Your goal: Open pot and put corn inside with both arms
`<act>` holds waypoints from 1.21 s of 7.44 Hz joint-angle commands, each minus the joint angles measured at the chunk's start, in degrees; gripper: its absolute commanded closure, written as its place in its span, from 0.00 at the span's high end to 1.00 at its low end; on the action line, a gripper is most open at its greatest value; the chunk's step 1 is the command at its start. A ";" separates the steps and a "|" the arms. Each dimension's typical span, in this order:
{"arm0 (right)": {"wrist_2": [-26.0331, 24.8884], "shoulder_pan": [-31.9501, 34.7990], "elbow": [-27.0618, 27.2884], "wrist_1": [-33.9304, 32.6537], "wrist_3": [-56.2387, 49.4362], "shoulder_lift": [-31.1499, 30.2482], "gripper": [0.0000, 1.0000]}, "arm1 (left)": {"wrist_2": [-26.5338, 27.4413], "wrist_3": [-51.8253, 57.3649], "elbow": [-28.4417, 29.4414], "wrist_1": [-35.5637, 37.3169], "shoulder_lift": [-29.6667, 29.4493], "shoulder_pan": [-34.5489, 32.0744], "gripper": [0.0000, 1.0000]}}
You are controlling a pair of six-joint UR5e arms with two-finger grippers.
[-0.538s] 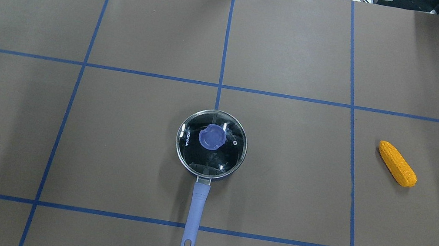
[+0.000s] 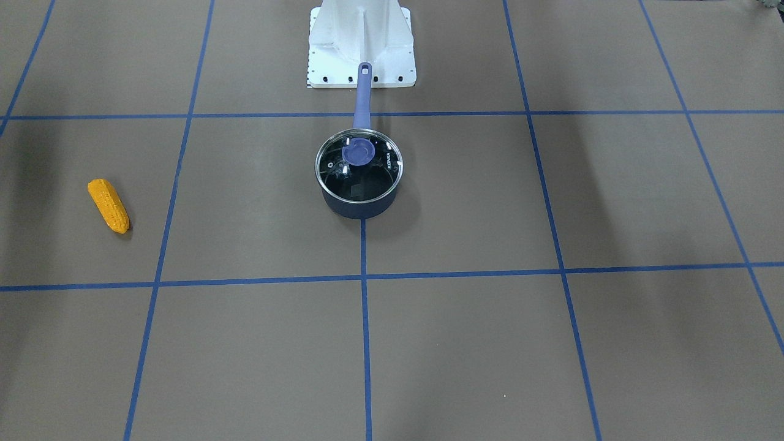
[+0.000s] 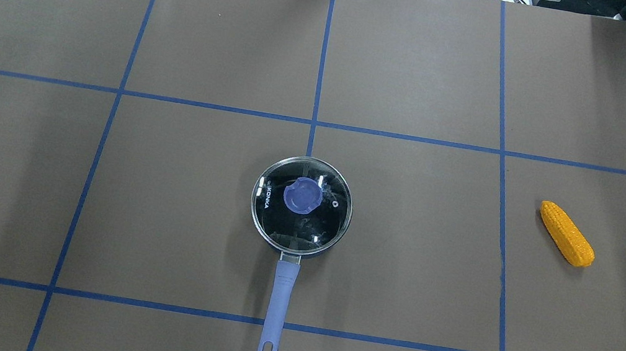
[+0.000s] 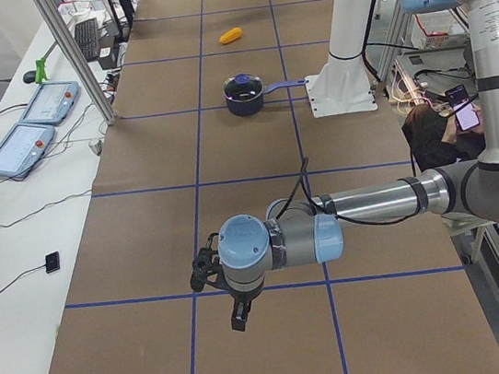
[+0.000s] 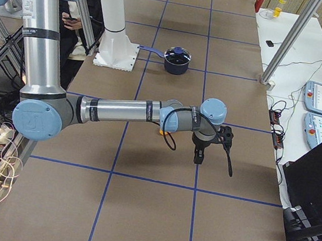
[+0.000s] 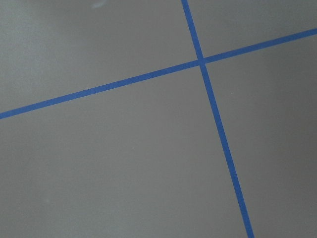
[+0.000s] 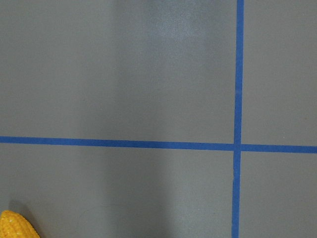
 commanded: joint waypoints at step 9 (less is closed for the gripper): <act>-4.21 -23.01 6.57 5.60 1.25 0.26 1.00 | -1.42 -47.88 -29.39 10.43 -5.37 22.55 0.98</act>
